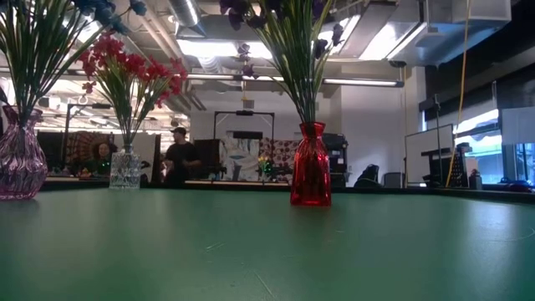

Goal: Sort flowers into vase by color
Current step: Put the blue flowers into the violet vase

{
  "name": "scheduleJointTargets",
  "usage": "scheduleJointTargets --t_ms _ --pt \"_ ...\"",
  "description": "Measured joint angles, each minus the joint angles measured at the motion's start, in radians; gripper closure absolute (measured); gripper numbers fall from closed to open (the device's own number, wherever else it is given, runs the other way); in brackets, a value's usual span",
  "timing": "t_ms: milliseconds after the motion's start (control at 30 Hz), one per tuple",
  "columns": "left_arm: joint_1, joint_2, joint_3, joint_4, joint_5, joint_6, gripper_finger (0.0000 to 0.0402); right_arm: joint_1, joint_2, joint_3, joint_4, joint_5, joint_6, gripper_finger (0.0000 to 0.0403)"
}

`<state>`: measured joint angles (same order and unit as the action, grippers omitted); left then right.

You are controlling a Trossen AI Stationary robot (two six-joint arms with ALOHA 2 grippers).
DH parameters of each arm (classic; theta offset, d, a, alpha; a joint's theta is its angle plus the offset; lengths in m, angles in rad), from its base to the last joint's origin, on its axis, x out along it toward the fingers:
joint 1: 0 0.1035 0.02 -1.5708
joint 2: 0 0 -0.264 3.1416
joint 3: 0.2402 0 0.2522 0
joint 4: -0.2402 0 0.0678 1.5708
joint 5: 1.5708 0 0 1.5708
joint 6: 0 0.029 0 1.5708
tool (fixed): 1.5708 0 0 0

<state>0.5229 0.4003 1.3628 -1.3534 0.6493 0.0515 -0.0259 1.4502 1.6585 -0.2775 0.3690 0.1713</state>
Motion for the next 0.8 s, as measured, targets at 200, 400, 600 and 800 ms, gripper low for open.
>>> scheduleJointTargets --t_ms 200,400,600,800 --pt "0.090 -0.023 -0.113 -0.011 -0.023 0.166 0.0399 -0.007 0.000 0.000 0.000 0.008 -0.020 0.0178" --pt "0.096 -0.024 -0.151 -0.050 -0.072 0.240 0.0399 -0.007 0.000 0.000 0.001 0.005 -0.020 0.0178" --pt "0.077 -0.024 -0.159 -0.057 -0.082 0.271 0.0397 -0.008 0.000 0.000 0.018 0.005 -0.021 0.0178" --pt "0.044 -0.024 -0.159 -0.077 -0.163 0.307 0.0397 -0.008 0.000 0.000 0.044 0.027 -0.023 0.0178"
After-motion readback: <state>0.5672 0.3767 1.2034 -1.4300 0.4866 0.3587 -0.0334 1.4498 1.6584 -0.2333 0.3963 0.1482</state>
